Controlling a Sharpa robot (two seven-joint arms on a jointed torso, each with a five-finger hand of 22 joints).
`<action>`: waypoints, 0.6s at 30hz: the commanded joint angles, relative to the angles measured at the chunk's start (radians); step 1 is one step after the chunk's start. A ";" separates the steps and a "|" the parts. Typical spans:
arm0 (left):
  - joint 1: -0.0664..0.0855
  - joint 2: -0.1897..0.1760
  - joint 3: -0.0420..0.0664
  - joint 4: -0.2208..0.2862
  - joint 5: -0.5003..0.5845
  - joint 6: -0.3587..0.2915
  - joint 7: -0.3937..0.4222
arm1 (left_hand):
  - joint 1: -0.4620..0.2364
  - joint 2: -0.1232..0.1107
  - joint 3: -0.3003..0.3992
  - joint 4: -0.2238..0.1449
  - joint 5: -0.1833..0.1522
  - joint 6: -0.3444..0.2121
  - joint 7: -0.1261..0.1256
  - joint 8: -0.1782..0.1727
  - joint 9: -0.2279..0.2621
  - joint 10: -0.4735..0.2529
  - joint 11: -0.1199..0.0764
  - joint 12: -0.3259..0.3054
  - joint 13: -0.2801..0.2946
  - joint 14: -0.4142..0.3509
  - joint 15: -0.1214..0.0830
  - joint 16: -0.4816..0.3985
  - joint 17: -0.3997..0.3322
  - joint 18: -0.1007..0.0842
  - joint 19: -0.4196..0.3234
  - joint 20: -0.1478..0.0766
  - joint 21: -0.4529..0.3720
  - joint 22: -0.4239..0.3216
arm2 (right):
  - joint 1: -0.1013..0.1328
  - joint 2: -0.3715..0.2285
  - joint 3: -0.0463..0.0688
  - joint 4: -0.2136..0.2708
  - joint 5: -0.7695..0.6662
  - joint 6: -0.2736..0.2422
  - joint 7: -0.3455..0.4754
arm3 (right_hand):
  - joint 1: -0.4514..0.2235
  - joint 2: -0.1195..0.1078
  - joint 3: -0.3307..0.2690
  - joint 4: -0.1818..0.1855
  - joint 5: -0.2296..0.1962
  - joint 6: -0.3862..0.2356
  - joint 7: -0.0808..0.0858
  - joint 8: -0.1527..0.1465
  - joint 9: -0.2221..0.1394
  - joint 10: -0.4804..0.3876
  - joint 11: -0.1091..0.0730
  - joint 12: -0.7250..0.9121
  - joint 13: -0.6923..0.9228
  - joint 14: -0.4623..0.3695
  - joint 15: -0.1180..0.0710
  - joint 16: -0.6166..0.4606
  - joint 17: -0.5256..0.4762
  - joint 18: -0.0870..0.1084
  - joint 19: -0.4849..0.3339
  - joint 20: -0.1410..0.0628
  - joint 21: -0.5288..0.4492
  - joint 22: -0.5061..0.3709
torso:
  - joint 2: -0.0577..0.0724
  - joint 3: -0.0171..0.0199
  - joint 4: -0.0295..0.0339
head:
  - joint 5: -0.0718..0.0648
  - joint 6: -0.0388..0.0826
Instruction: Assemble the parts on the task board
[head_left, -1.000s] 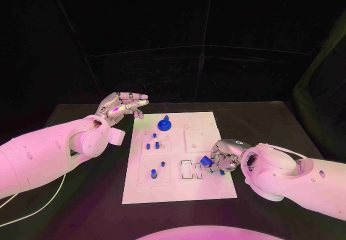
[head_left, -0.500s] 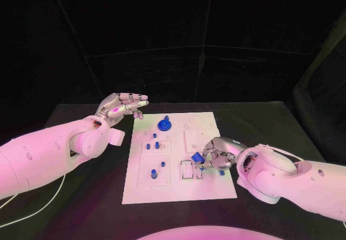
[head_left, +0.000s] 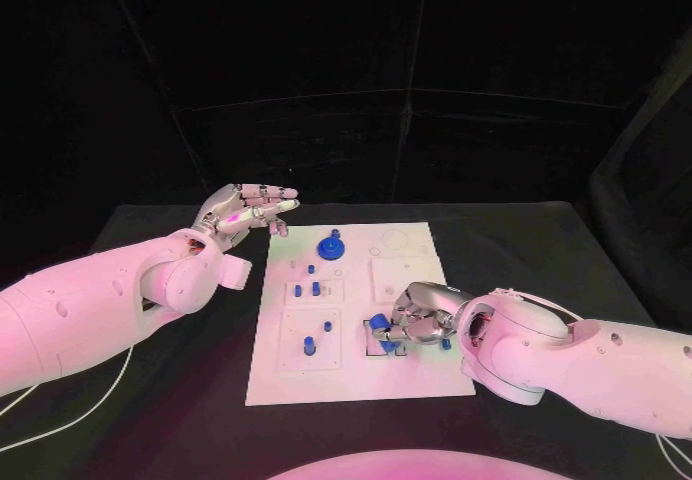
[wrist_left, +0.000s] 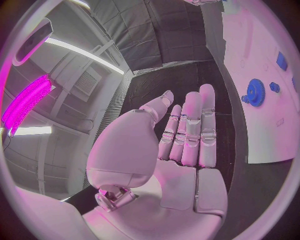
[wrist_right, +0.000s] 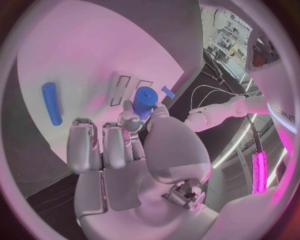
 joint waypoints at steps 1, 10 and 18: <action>0.001 0.001 0.001 0.002 0.003 0.010 0.003 | -0.003 0.009 -0.004 -0.001 -0.002 -0.007 -0.001 0.004 0.000 -0.008 0.000 0.002 -0.001 -0.006 0.000 -0.006 -0.001 0.013 -0.005 0.003 -0.006 -0.001 | 0.002 0.007 0.000 -0.005 0.007 0.052 -0.025 | -0.008 -0.002 -0.005 0.000 -0.004 0.009 0.002 0.001 0.001 0.009 -0.001 -0.006 0.002 0.044 -0.005 0.006 0.003 -0.011 0.008 -0.003 0.004 0.002 | -0.001 0.0005 -0.0030 | 0.001 -0.001; 0.001 0.003 0.001 0.001 0.003 0.011 0.002 | -0.003 0.009 -0.004 -0.001 -0.002 -0.007 -0.001 0.004 0.000 -0.008 0.000 0.002 -0.001 -0.006 0.000 -0.006 -0.001 0.013 -0.005 0.003 -0.006 -0.001 | 0.002 0.032 0.000 -0.016 -0.017 0.041 -0.042 | -0.009 -0.001 -0.006 0.000 -0.005 0.010 0.001 0.001 0.002 0.010 -0.001 -0.006 0.002 0.045 -0.006 0.008 0.005 -0.011 0.008 -0.003 0.004 0.003 | 0.000 0.0010 -0.0007 | 0.000 0.001; 0.001 0.003 0.001 0.002 0.003 0.011 0.001 | -0.003 0.009 -0.004 -0.001 -0.002 -0.007 -0.001 0.004 0.000 -0.008 0.000 0.002 -0.001 -0.006 0.000 -0.006 -0.001 0.013 -0.005 0.003 -0.006 -0.001 | 0.002 0.045 0.001 -0.027 -0.036 0.037 -0.058 | -0.106 -0.004 -0.074 -0.006 -0.257 0.014 0.000 -0.009 0.009 0.007 -0.001 -0.033 -0.005 0.041 -0.007 0.002 0.001 -0.010 0.004 -0.006 0.000 -0.003 | 0.000 0.0001 -0.0016 | 0.001 0.000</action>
